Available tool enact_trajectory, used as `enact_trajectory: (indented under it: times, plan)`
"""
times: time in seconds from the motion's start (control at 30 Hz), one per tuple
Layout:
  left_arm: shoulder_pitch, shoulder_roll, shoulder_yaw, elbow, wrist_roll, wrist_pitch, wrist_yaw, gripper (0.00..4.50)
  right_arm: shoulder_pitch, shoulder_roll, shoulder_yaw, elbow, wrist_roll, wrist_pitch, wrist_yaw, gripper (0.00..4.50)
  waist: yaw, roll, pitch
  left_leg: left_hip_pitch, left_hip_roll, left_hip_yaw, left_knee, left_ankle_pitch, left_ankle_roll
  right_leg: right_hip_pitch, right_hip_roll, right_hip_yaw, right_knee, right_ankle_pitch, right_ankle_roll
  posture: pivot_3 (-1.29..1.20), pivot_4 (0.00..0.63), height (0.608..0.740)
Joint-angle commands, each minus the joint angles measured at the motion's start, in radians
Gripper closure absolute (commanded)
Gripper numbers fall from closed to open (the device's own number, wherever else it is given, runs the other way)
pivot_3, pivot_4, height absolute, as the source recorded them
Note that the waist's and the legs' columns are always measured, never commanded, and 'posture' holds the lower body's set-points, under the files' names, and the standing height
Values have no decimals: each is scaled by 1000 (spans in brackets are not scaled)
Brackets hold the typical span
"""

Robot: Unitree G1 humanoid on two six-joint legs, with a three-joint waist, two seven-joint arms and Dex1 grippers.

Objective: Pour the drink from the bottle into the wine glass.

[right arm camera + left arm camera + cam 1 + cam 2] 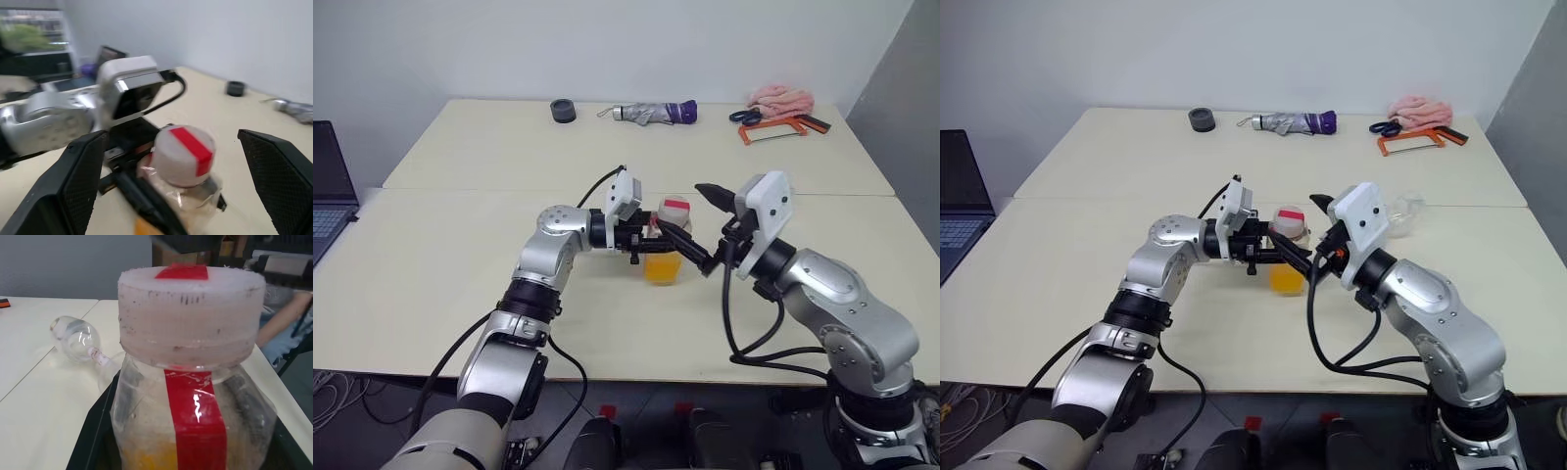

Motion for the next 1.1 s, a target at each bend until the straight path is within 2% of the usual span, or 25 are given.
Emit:
enact_trajectory:
  times: [0.03, 0.27, 0.53, 0.63, 0.8, 0.83, 0.97, 1.1]
  plan:
    - [-42, -13, 7, 4, -2, -34, -3, 2697, -23, 73, 53, -22, -100, -43, -116, 0, -1, 0, 0, 0, 0, 0, 0, 0, 0, 0, 0, 0, 0, 0, 0, 0, 150, 740]
    - [-61, -25, 3, 41, 11, -64, -12, 2697, -8, 194, 98, -6, -100, -4, -159, 0, 0, 0, 0, 0, 1, 0, 0, 0, -1, -1, 0, 0, 0, 0, 0, 0, 150, 740]
    - [-63, -26, 4, 49, 17, -81, -14, 2697, -15, 252, 77, 47, -118, -14, -185, 0, -4, 0, 0, 0, 0, 0, 0, 0, 0, -1, 1, 0, 0, 0, 0, 0, 150, 740]
    - [-62, -25, 5, 51, 17, -84, -12, 2698, -14, 255, 73, 50, -119, -24, -179, 615, -7, 0, 0, 0, 0, 0, 0, 0, 0, -1, 1, 0, 0, 0, 0, 0, 150, 740]
    - [-56, -23, 6, 43, 16, -83, -10, 2699, 1, 253, 78, 48, -115, -31, -155, 2366, -10, 0, 0, 0, 0, 0, -1, 0, 0, -1, 1, 0, 0, 0, 0, 0, 150, 740]
    - [-55, -21, 6, 42, 16, -82, -11, 2701, 3, 252, 81, 50, -116, -38, -149, 2573, -10, 0, 0, 0, 0, 0, -1, 0, 0, -1, 1, 0, 0, 0, 0, 0, 150, 740]
    - [-50, -11, 8, 31, 8, -68, -25, 2702, 20, 212, 109, 69, -104, -105, -48, 2552, -12, 0, 0, 0, 0, 0, -1, 0, 0, -1, 1, 0, 0, 0, 0, 0, 150, 740]
    - [-53, 9, 6, 17, -3, -41, -72, 2704, -20, 75, 109, 152, -26, -202, 255, 2552, -14, 0, 0, 0, 0, 0, 0, 0, 0, -1, 1, 0, 0, 0, 0, 0, 150, 740]
